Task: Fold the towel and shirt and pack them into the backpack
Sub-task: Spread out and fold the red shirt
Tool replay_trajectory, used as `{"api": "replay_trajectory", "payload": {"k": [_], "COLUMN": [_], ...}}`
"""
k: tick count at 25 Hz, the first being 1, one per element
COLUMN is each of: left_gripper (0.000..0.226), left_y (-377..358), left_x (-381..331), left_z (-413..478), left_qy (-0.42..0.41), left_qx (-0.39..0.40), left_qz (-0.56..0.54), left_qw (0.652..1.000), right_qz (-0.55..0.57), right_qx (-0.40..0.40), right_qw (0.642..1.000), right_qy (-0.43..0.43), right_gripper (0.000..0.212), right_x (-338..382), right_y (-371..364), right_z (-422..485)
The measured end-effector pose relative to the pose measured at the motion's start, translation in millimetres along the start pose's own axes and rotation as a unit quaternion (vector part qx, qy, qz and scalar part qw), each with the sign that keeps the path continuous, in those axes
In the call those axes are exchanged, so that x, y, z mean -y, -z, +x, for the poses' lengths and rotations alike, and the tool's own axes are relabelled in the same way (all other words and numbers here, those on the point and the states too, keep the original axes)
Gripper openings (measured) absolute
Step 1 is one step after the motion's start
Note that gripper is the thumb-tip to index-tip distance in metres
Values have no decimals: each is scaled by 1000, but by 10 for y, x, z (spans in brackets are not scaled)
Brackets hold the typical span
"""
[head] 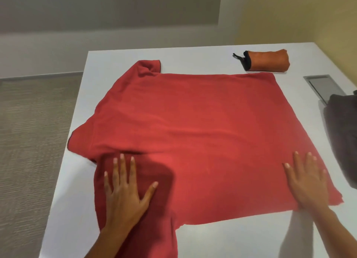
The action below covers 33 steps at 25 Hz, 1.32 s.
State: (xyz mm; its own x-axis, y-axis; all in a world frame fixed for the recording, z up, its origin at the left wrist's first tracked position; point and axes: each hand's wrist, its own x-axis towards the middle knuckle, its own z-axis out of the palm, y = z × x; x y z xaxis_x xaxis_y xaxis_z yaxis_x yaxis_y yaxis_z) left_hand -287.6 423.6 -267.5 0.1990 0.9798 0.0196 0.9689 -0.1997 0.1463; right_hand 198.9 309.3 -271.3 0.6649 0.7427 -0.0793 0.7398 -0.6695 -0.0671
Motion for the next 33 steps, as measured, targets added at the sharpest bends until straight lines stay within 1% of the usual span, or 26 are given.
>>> {"api": "replay_trajectory", "payload": {"k": [2, 5, 7, 10, 12, 14, 15, 16, 18, 19, 22, 24, 27, 29, 31, 33], "left_gripper": [97, 95, 95, 94, 85, 75, 72, 69, 69, 70, 73, 74, 76, 77, 72, 63], "left_y": [-41, -33, -9, 53, 150, 262, 298, 307, 240, 177, -2, -64, -73, -38, 60, 222], "left_x": [67, 87, 66, 48, 81, 149, 195, 245, 311, 329, 342, 366, 363, 299, 248, 258], "left_z": [-241, -347, -387, -491, -430, -263, -159, -63, 62, 79, -10, -133, -345, -439, -369, -37], "left_qy": [8, 21, 31, 51, 97, 174, 200, 208, 179, 155, 100, 97, 127, 153, 195, 204], "left_qx": [22, 43, 33, 5, -27, -76, -97, -108, -99, -83, -39, -31, -50, -76, -100, -123], "left_qz": [9, 9, -1, -37, -82, -118, -125, -122, -94, -77, -21, -1, -3, -4, -28, -45], "left_qw": [1000, 999, 999, 998, 992, 975, 967, 964, 974, 982, 994, 995, 991, 985, 975, 970], "right_qz": [-10, 10, 32, 76, 104, 116, 114, 106, 75, 60, 37, 16, -6, 33, 83, 120], "right_qx": [-24, -17, -8, 2, 6, 15, 26, 42, 77, 96, 151, 160, 139, 113, 64, 24], "right_qw": [999, 991, 984, 973, 958, 933, 919, 904, 888, 889, 905, 905, 886, 875, 880, 896], "right_qy": [23, 129, 175, 218, 269, 339, 377, 412, 447, 444, 396, 395, 442, 469, 464, 428], "right_gripper": [69, 64, 64, 68, 68, 64, 61, 59, 56, 56, 66, 72, 74, 74, 70, 65], "right_x": [292, 1100, 1620, 2329, 2847, 3425, 3709, 3980, 4425, 4595, 4895, 4938, 4864, 4802, 4776, 4765], "right_y": [-4, -78, -143, -140, -52, 42, 82, 110, 94, 57, -101, -213, -246, -182, -115, -83], "right_z": [-75, -329, -539, -698, -685, -643, -621, -602, -566, -548, -524, -611, -825, -811, -595, -197]}}
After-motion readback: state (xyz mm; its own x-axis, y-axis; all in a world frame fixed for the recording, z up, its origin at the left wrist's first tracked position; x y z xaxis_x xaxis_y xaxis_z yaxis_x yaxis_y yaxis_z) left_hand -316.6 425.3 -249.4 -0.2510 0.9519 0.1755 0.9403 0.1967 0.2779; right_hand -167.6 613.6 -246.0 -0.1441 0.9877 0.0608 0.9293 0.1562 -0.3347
